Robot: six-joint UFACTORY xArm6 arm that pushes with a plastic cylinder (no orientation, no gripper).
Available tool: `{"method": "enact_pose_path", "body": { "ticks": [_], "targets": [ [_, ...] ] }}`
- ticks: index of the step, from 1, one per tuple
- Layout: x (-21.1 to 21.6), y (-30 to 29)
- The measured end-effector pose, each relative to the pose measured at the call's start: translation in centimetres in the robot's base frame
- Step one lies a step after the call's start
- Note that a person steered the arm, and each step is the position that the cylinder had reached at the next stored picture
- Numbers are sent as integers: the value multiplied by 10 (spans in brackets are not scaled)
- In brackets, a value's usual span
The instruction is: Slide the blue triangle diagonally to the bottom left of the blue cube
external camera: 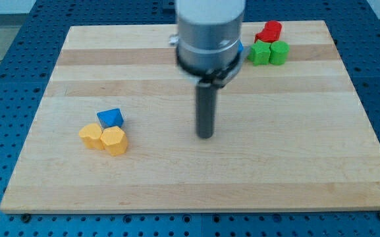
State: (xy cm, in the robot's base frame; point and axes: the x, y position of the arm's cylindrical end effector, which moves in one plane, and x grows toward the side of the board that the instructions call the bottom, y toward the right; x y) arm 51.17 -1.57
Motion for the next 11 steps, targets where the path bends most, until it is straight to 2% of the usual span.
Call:
{"method": "enact_pose_path", "body": {
  "ticks": [1, 2, 4, 6, 8, 11],
  "targets": [
    [4, -89],
    [2, -147],
    [-41, -178],
    [-59, -111],
    [-57, -36],
    [-95, -16]
  ]
}}
